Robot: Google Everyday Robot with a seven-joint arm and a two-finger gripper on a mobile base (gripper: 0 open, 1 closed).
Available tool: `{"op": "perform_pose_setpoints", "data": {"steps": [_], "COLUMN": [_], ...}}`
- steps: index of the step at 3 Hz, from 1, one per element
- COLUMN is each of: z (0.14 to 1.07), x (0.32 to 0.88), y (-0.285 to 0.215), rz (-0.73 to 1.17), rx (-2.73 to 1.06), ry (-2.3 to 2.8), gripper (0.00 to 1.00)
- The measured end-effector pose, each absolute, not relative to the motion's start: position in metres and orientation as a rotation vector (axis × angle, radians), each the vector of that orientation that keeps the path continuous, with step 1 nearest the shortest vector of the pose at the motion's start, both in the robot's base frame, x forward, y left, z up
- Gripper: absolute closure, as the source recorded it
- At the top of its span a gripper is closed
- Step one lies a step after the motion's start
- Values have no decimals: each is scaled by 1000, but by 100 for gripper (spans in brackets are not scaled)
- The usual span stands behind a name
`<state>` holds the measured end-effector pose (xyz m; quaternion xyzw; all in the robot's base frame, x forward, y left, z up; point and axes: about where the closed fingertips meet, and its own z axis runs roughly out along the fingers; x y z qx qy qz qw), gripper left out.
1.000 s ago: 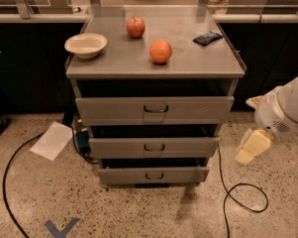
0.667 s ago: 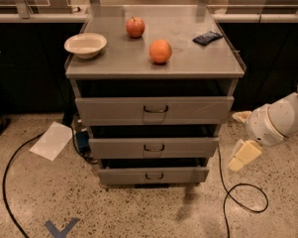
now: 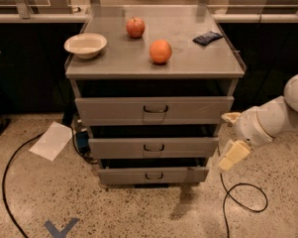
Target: Open middle drawer
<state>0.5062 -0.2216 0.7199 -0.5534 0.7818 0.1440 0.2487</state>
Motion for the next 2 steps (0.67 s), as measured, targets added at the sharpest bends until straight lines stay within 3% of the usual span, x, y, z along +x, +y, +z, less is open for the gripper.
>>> {"op": "perform_pose_setpoints", "data": {"steps": [2], "z": [641], "x": [547], "y": [-171], "rz": [586], "rx": [-1553], "ry": [1999], "gripper": [0]}}
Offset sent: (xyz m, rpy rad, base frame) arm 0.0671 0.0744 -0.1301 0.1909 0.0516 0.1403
